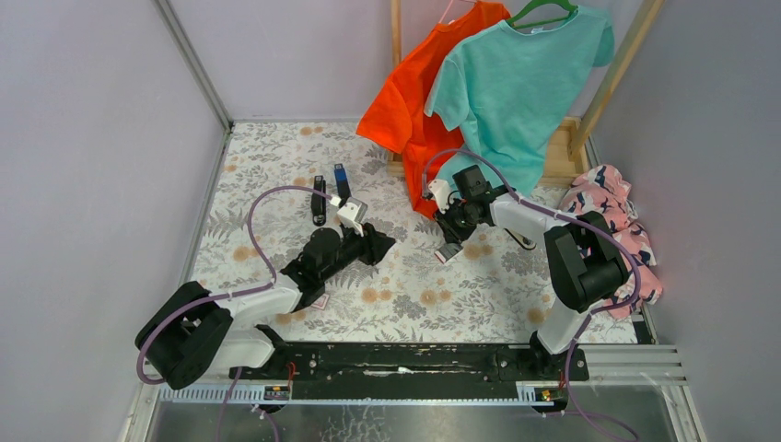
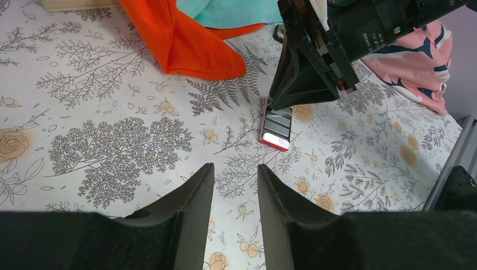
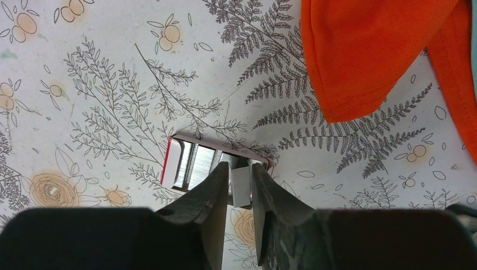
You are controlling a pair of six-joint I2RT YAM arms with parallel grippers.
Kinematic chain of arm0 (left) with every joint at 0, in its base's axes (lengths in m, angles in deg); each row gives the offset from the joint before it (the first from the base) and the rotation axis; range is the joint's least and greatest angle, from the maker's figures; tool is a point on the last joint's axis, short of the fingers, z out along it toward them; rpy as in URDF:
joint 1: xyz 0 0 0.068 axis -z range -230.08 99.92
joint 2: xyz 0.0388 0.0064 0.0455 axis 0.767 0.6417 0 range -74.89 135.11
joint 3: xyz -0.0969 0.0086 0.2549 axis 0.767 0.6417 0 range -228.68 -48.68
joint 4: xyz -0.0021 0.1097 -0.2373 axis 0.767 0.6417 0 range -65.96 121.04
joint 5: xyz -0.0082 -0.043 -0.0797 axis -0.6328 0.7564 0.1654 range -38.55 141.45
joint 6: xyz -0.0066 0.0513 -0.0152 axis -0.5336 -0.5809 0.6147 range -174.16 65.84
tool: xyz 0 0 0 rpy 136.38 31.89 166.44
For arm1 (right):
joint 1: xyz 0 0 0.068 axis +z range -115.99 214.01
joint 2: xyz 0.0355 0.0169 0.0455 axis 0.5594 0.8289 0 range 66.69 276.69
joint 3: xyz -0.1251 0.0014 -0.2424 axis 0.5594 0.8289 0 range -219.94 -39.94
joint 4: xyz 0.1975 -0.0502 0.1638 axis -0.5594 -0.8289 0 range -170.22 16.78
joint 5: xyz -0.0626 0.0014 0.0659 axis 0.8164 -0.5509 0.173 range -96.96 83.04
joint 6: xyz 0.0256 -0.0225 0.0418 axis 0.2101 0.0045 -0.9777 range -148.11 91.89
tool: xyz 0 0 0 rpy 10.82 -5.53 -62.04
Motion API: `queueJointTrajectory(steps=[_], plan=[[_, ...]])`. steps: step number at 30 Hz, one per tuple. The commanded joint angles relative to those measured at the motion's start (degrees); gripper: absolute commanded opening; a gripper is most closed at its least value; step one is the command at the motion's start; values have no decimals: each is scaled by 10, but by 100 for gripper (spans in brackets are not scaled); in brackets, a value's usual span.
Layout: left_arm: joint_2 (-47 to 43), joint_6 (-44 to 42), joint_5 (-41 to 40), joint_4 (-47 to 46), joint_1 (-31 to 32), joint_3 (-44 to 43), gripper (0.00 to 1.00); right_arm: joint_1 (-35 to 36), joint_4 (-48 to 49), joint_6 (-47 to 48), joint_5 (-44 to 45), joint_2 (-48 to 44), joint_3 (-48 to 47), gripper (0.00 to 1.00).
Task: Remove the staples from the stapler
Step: Place the staple in the staple box.
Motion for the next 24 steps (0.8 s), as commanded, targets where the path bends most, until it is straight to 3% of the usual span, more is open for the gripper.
queueJointTrajectory(steps=[1,24], plan=[[4,-11,4,-37,-4,3,42,9,8,2,4,7,-25,28],[-3,-11,2,-34,-4,8,42,11,4,16,37,8,-15,23]])
